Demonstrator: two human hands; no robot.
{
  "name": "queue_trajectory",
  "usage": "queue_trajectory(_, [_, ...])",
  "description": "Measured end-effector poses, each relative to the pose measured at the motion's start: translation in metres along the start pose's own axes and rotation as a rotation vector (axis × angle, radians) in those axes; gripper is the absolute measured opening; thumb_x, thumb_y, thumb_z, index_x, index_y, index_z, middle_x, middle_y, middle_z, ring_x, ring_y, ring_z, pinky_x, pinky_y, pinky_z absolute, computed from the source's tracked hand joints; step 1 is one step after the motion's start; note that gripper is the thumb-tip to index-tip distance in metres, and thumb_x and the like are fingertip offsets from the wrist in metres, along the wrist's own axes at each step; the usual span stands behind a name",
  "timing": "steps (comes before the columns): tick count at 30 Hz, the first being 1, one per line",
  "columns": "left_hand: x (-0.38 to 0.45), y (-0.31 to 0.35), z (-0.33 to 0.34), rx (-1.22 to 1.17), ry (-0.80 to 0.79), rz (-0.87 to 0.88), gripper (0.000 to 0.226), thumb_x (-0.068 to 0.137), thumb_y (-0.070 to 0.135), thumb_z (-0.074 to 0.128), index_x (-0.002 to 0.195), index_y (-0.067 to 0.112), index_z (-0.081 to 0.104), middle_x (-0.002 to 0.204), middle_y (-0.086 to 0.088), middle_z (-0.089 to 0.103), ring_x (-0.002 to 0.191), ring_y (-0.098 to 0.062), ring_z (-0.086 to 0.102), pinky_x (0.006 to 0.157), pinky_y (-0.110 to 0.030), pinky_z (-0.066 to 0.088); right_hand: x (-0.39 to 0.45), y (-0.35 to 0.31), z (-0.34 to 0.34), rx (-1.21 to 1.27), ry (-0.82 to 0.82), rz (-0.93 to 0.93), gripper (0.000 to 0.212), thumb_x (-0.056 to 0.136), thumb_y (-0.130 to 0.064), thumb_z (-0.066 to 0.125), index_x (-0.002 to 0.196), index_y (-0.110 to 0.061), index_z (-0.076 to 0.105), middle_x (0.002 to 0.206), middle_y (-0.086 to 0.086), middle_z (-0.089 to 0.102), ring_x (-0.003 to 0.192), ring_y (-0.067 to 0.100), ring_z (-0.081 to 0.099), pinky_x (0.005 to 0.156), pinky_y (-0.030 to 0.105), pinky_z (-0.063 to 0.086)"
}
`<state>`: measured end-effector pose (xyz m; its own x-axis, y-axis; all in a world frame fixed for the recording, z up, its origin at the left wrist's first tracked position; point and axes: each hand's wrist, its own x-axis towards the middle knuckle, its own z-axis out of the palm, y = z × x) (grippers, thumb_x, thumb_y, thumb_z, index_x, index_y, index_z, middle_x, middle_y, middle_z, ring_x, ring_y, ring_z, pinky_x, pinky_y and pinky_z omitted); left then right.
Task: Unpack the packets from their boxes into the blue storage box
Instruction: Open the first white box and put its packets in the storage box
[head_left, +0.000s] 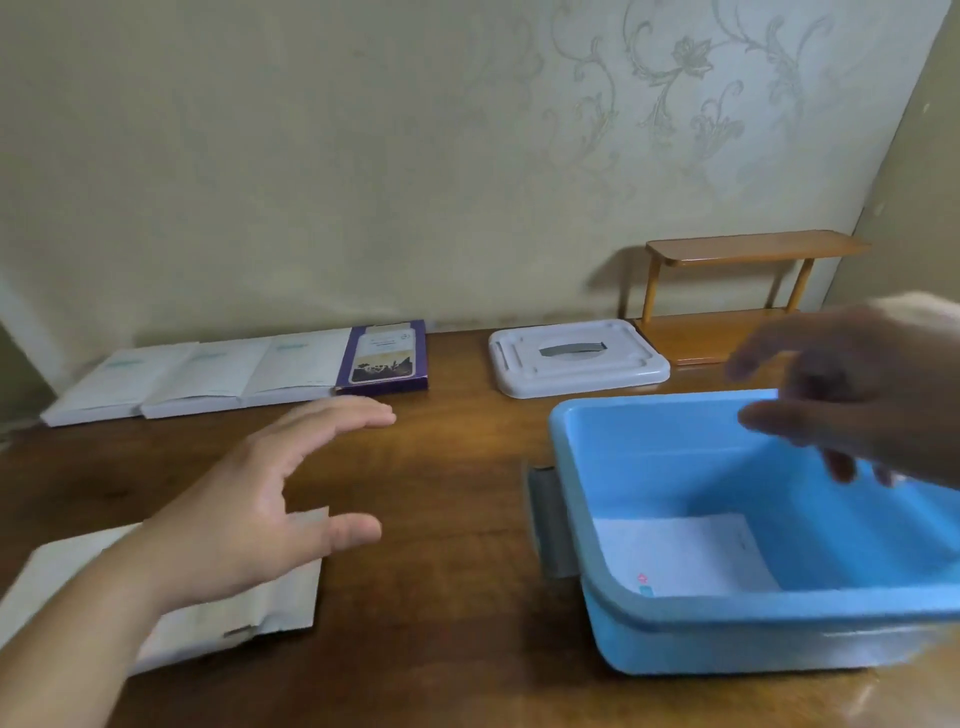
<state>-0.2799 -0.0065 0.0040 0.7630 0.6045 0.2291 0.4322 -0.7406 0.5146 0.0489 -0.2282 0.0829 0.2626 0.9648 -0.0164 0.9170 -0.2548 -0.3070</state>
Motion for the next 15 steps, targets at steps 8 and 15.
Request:
queue_trajectory(8, [-0.096,-0.099,-0.030,0.336,-0.278,-0.401,0.132,0.037,0.080,0.077,0.133,0.073,-0.014,0.143,0.049,-0.019,0.142,0.008,-0.006,0.121,-0.035,0.009,0.000,-0.153,0.120,0.364,0.000,-0.345,0.053,0.070,-0.093,0.031,0.106,-0.063,0.054,0.088,-0.037,0.062,0.059,-0.016,0.061,0.053,0.001,0.046])
queue_trajectory(15, [-0.096,-0.126,-0.015,0.411,-0.187,-0.339,0.126,0.044,0.091,0.061,0.140,0.063,-0.016,0.158,0.029,-0.005,0.146,-0.001,-0.006,0.122,-0.040,0.004,0.073,-0.215,0.201,0.354,-0.100,0.027,0.027,0.087,-0.043,0.062,0.090,-0.016,0.068,0.079,-0.004,0.067,0.070,0.012,0.063,0.067,0.027,0.055])
